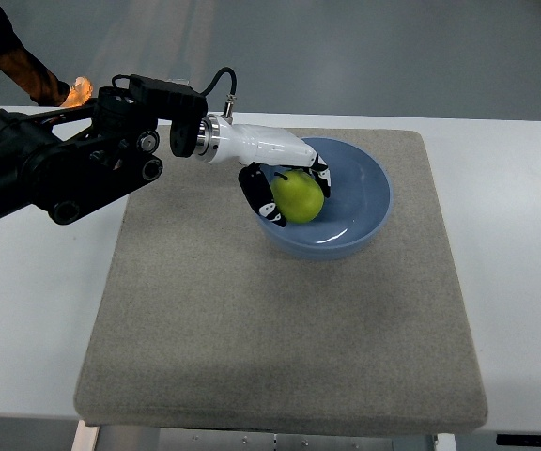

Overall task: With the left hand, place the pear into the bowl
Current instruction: 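Open the left hand to release the pear into the bowl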

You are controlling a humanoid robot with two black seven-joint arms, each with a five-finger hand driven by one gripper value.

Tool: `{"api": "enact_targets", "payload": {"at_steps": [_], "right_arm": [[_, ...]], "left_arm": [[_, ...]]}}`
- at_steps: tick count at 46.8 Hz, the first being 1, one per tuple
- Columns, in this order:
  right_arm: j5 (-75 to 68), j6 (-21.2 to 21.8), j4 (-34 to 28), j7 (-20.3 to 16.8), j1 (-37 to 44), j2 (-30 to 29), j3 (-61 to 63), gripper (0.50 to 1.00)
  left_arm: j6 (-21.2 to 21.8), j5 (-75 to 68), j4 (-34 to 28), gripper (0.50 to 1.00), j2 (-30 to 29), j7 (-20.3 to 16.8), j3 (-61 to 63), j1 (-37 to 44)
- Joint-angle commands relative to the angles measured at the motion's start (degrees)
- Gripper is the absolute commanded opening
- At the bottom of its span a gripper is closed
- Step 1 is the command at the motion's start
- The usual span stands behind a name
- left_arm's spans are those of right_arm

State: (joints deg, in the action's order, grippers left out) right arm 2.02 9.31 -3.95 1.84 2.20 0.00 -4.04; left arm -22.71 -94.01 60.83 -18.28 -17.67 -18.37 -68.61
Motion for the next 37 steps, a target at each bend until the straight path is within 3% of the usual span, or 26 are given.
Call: {"api": "enact_targets", "payload": {"at_steps": [1,6,37], "right_arm": [[0.00,0.00,0.00,0.00,0.00,0.00,0.00,0.926],[0.00,0.00,0.00,0.00,0.00,0.00,0.00,0.926],[0.00,0.00,0.00,0.00,0.00,0.00,0.00,0.926]], "left_arm": [[0.12,0.14,0.07,0.925,0.00,0.00,0.00,0.06],[0.12,0.32,0.07,0.964,0.00,0.00,0.00,0.15],[0.21,0.67,-1.24,0.964,-0.53,0.00,-3.51,0.06]]}}
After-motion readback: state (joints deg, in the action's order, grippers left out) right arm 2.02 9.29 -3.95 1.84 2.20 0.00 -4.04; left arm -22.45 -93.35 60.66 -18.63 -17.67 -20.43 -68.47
